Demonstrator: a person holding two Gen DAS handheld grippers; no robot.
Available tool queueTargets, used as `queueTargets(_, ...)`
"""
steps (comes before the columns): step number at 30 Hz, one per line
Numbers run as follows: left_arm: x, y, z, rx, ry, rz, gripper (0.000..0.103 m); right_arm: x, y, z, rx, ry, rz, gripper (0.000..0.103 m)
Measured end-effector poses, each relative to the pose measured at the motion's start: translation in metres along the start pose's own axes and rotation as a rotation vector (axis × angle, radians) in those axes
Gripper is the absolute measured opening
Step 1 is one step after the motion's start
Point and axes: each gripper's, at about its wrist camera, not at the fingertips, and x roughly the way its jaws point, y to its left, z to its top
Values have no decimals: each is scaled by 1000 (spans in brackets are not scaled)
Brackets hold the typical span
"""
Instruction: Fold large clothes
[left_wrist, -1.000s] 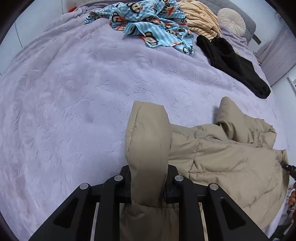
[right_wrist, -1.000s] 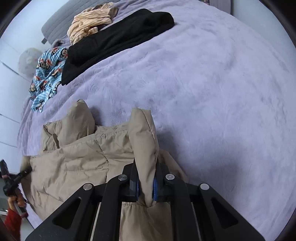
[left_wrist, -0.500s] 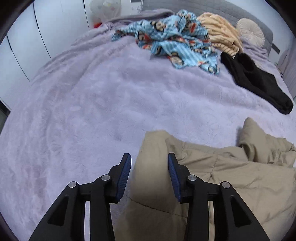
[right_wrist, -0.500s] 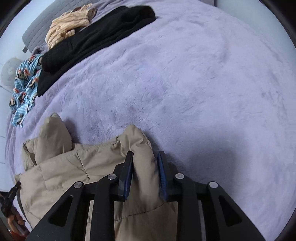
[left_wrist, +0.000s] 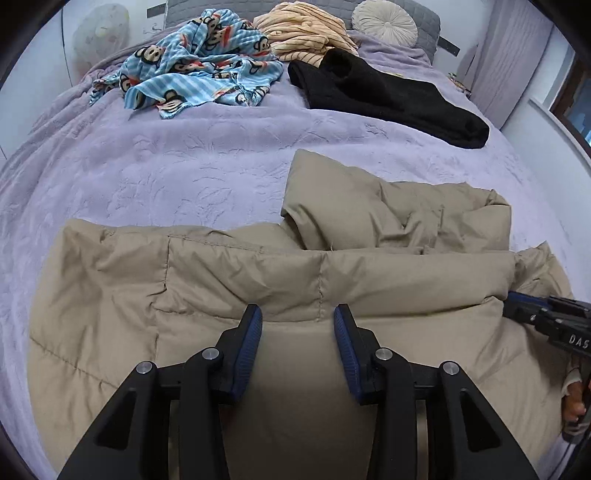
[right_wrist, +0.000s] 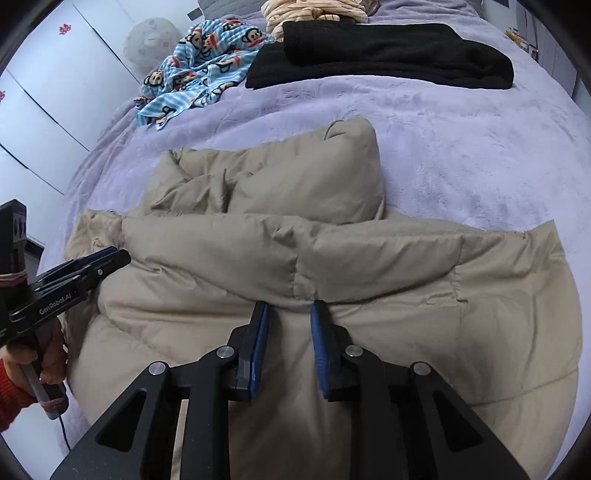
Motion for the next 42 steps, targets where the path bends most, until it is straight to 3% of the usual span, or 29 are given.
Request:
queueTargets(2, -4, 12, 5, 6, -13, 16, 43, -5, -13, 3, 3, -13, -37, 11)
queueTargets(7, -1, 80, 4, -79, -57, 178, 43, -23, -82, 7, 140, -60, -179, 11)
queueTargets(10, 21, 111, 6, -173, -29, 113, 43, -11, -126, 4, 299, -65, -123, 11)
queueTargets(13, 40, 109, 12, -171, -38, 137, 43, 5, -141, 6, 362, -75, -103, 10)
queueTargets(18, 51, 108, 24, -180, -24, 168, 43, 15, -143, 17, 375, -71, -117, 10)
queueTargets(24, 4, 98, 20, -155, -4, 215, 44, -23, -126, 14, 402, -89, -153, 21)
queueTargets(25, -4, 96, 17, -145, 1, 211, 44, -32, -122, 9, 402, -100, -150, 24)
queueTargets(27, -22, 90, 7, -134, 14, 196, 44, -51, -111, -4, 417, -126, -142, 44)
queueTargets(28, -31, 88, 1, -134, 21, 189, 44, -60, -107, -11, 429, -140, -134, 47)
queueTargets(33, -61, 78, -34, -160, 67, 149, 44, -93, -79, -53, 455, -150, -95, 49)
queueTargets(37, -72, 69, -64, -180, 116, 127, 45, -107, -62, -86, 458, -129, -87, 59)
queueTargets(42, -80, 57, -99, -203, 172, 93, 45, -117, -53, -129, 529, -100, -54, 60)
